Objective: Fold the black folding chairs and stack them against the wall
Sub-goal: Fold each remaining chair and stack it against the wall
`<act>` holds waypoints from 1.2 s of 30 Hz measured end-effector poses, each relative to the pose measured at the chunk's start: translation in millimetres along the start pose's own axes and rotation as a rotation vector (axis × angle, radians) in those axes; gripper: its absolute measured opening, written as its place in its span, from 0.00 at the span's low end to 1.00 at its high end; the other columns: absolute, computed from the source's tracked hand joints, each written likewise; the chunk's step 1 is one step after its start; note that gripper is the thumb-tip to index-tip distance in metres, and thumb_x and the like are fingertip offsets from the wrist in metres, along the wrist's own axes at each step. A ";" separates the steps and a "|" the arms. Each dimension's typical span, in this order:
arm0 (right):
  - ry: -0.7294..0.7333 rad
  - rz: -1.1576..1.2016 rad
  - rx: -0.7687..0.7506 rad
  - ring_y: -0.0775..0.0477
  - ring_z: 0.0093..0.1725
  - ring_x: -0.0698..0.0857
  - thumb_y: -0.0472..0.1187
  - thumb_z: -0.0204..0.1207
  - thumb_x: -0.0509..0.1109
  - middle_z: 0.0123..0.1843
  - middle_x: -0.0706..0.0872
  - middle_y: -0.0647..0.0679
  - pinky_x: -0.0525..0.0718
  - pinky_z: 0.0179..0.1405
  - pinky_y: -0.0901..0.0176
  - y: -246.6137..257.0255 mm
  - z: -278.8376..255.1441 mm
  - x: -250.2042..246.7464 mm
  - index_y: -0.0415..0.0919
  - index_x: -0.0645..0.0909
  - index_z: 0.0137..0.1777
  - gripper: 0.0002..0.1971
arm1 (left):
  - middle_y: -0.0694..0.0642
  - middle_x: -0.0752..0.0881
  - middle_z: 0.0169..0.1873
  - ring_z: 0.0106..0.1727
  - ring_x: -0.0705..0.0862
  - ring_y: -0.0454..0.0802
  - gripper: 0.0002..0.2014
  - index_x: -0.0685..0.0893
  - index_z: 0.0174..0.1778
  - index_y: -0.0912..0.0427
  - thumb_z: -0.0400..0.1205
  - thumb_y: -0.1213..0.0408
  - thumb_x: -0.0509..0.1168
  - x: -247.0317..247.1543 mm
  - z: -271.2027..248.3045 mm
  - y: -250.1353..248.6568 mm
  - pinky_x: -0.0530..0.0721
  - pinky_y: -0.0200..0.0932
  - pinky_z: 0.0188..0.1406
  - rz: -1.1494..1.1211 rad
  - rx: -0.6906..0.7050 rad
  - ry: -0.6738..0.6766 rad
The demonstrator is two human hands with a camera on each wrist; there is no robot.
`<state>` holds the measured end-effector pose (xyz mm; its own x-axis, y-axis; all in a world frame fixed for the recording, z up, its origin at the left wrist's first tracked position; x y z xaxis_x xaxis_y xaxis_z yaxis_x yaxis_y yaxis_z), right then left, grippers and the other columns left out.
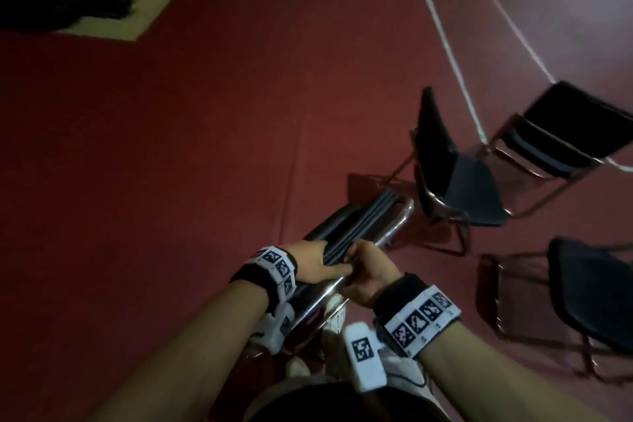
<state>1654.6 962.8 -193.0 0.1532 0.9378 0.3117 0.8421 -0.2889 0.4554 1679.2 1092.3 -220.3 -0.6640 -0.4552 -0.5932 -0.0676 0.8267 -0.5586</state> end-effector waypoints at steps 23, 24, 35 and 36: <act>0.432 -0.940 0.505 0.39 0.40 0.84 0.34 0.71 0.70 0.40 0.83 0.38 0.86 0.40 0.53 -187.6 71.9 380.6 0.29 0.83 0.49 0.09 | 0.47 0.90 0.55 0.56 0.86 0.48 0.42 0.86 0.63 0.46 0.59 0.24 0.76 -45.1 -267.6 311.8 0.83 0.48 0.69 -0.546 -0.904 -0.087; 0.478 -0.988 0.530 0.44 0.35 0.81 0.34 0.75 0.68 0.36 0.80 0.42 0.83 0.35 0.56 -205.8 76.3 400.0 0.33 0.81 0.44 0.03 | 0.44 0.89 0.57 0.57 0.86 0.46 0.45 0.83 0.63 0.42 0.53 0.21 0.75 -44.1 -288.3 324.7 0.85 0.50 0.66 -0.646 -0.942 -0.186; 0.741 -1.329 0.675 0.45 0.40 0.77 0.34 0.61 0.72 0.40 0.76 0.42 0.81 0.44 0.51 -307.7 31.5 498.6 0.38 0.77 0.42 0.10 | 0.58 0.77 0.74 0.73 0.77 0.57 0.47 0.62 0.83 0.51 0.72 0.41 0.77 -20.4 -413.2 352.1 0.76 0.48 0.64 -0.920 -1.242 -0.480; 0.747 -1.396 0.684 0.44 0.42 0.77 0.33 0.65 0.71 0.41 0.75 0.42 0.80 0.49 0.49 -326.6 28.7 509.5 0.39 0.76 0.43 0.08 | 0.59 0.73 0.78 0.76 0.75 0.59 0.50 0.58 0.85 0.52 0.73 0.39 0.75 -9.7 -424.1 361.2 0.76 0.50 0.66 -0.966 -1.255 -0.501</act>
<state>1472.5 1540.5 -206.9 -0.9150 0.0466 0.4008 0.1998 0.9153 0.3498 1345.4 1535.6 -170.4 0.2493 -0.7732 -0.5831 -0.9681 -0.1835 -0.1705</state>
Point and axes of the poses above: each hand's wrist, its own z-axis towards the middle knuckle, its own x-axis out of the palm, y = z × x, the point moved 5 cm from there along z, towards the middle knuckle
